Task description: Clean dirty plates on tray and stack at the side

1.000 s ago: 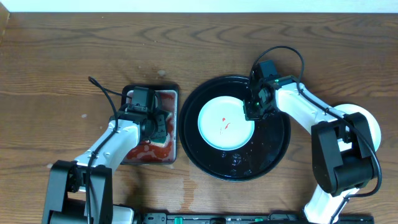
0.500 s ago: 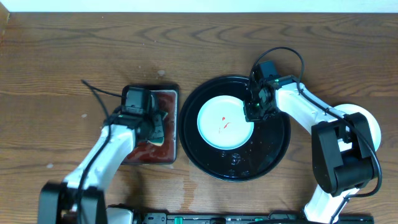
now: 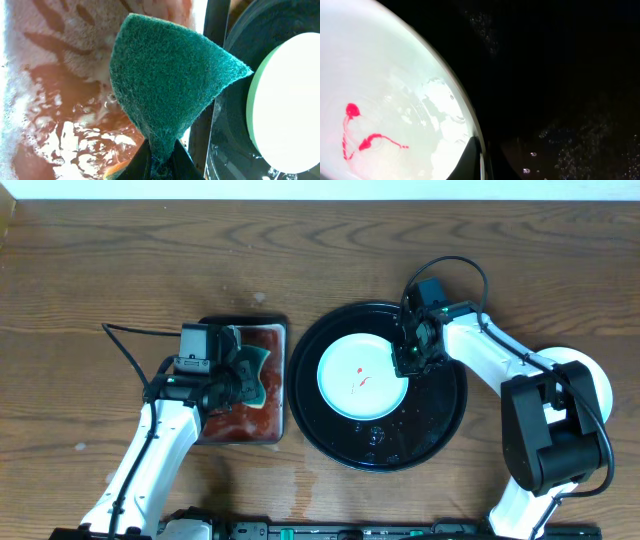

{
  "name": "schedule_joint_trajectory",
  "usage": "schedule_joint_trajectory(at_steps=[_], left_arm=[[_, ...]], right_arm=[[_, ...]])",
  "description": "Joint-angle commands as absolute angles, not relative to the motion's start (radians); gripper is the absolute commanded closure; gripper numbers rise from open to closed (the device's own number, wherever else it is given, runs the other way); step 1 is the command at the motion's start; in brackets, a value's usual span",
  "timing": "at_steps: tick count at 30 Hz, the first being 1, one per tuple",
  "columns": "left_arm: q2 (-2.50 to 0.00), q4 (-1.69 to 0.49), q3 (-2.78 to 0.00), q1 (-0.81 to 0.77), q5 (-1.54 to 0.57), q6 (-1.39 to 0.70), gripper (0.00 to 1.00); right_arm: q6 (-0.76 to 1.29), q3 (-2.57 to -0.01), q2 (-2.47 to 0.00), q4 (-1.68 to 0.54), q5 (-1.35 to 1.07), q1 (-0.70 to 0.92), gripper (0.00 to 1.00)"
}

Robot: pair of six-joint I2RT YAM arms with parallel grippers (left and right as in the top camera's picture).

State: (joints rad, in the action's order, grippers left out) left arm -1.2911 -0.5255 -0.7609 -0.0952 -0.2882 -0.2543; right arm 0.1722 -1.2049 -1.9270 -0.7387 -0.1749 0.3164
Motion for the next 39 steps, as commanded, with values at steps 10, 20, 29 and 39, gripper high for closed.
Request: schedule_joint_trajectory(at_steps=[10, 20, 29, 39], left_arm=[[-1.196, -0.531, -0.765, -0.090, -0.313, -0.249, 0.93], [-1.103, -0.506, -0.765, -0.090, -0.360, -0.248, 0.93], [-1.102, -0.358, -0.765, -0.073, -0.477, -0.229, 0.93], [-1.102, -0.353, -0.765, 0.149, -0.878, -0.096, 0.93]], right_arm=[[0.141, -1.176, -1.951, -0.721, -0.049, 0.319, 0.99], [0.140, -1.176, -1.942, -0.724, -0.049, 0.319, 0.99], [0.141, -1.176, -1.942, -0.721, 0.000, 0.320, 0.99], [0.141, -1.176, -1.942, -0.727, 0.000, 0.320, 0.99]])
